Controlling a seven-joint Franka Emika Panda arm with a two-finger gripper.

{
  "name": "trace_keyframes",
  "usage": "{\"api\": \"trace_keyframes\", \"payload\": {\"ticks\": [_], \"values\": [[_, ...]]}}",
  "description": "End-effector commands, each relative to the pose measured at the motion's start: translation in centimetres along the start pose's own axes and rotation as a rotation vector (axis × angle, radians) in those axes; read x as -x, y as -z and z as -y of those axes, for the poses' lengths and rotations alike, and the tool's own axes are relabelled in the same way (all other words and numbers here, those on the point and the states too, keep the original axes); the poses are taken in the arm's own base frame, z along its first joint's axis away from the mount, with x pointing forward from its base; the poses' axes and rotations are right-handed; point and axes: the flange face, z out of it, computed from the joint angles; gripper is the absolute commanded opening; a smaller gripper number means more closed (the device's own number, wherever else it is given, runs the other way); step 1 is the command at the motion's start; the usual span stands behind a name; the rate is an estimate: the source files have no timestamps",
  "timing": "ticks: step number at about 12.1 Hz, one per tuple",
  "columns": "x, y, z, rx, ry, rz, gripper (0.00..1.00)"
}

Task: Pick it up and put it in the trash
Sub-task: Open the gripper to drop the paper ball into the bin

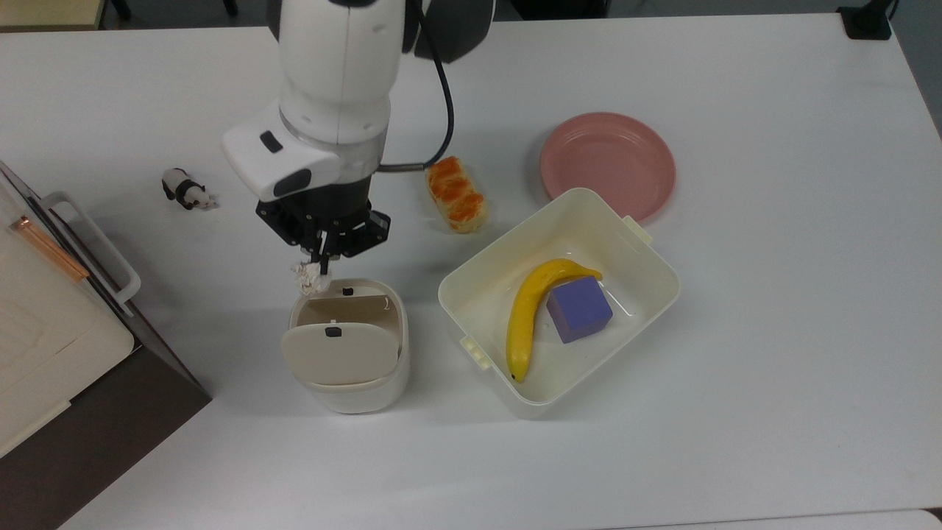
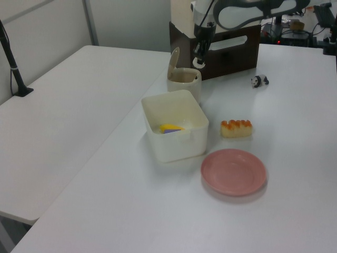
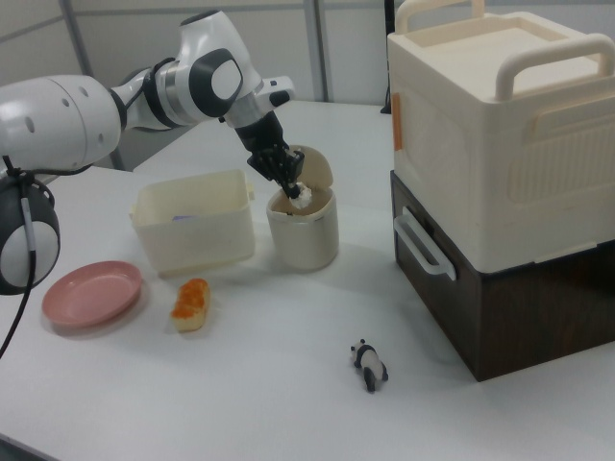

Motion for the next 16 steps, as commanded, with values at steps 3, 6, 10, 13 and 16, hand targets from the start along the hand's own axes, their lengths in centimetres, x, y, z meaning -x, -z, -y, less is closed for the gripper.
{"api": "trace_keyframes", "payload": {"ticks": [3, 6, 10, 13, 16], "values": [[-1.2, 0.2, 2.0, 0.023, -0.083, -0.072, 0.08], [-1.1, -1.0, 3.3, 0.022, -0.068, -0.058, 0.26], [-1.1, -0.8, 3.1, 0.017, -0.055, -0.063, 0.65], [1.6, -0.2, 1.6, 0.040, 0.099, 0.019, 0.74], [3.9, 1.9, -0.9, -0.014, 0.278, 0.192, 0.77]]}}
